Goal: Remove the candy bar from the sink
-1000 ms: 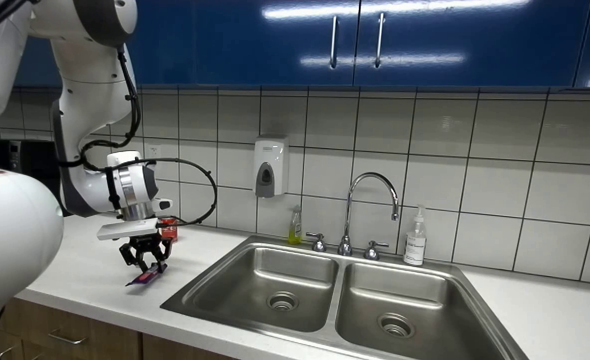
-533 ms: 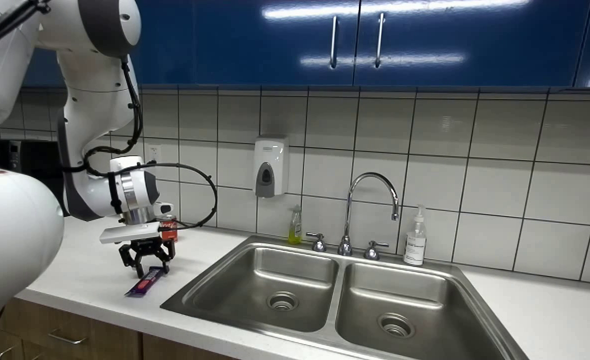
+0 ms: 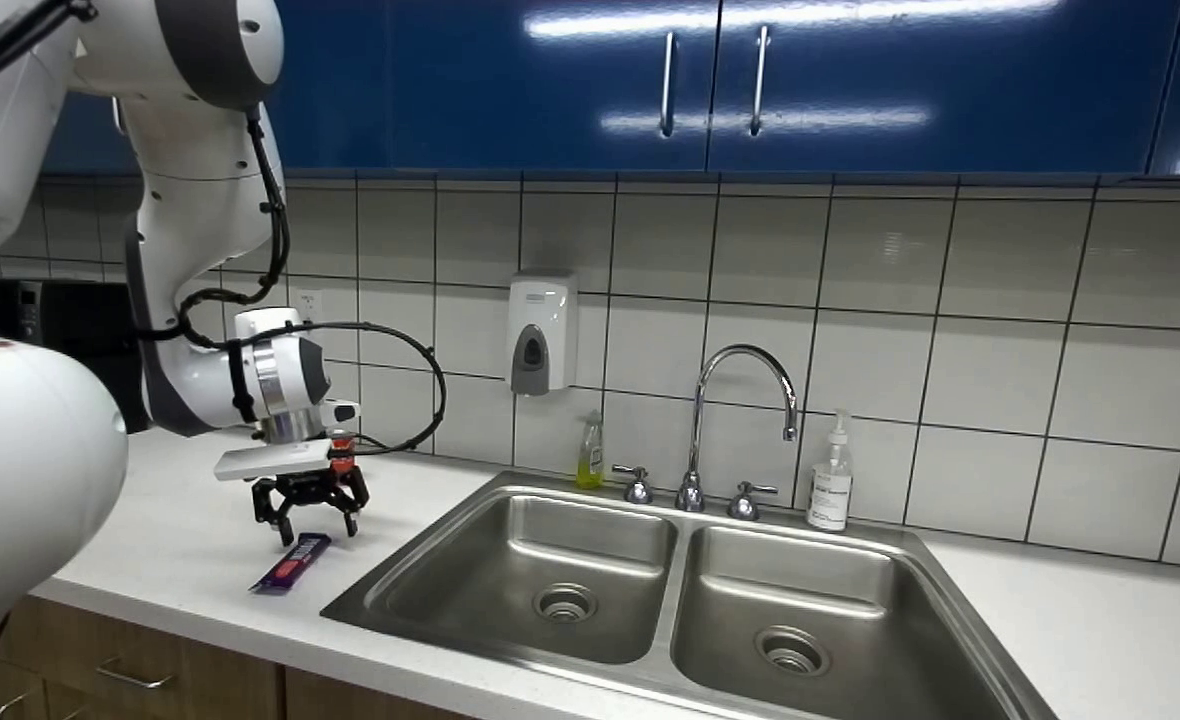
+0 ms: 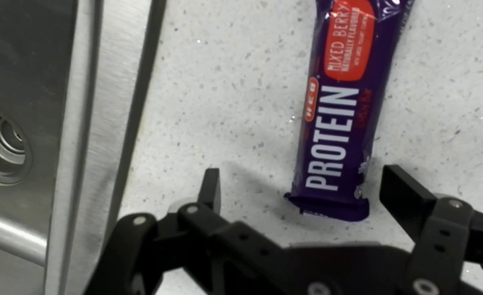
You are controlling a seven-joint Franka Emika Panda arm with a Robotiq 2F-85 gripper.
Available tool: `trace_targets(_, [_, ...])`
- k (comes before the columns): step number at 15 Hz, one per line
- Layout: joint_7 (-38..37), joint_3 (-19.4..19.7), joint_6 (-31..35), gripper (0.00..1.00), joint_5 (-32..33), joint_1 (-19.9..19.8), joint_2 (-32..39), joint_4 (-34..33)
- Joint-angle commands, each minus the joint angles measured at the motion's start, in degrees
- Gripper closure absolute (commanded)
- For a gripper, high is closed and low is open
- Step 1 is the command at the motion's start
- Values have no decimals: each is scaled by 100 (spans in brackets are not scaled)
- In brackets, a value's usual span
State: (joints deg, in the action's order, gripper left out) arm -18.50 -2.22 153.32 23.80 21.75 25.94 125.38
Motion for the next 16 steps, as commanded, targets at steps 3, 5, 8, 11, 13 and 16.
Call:
trace_targets(3, [90, 133, -200, 0, -146, -112, -461, 283])
trace_targets(5, [-93, 261, -334, 0, -127, -115, -580, 357])
trace_targets(8, [-338, 449, -329, 0, -149, -212, -741, 508])
trace_targets(11, [-767, 703, -326, 0, -126, -289, -932, 691])
trace_targets(13, [-1148, 900, -366, 0, -34, -320, -1066, 814])
trace_targets(16, [-1828, 1177, -344, 0, 88, -359, -1236, 984])
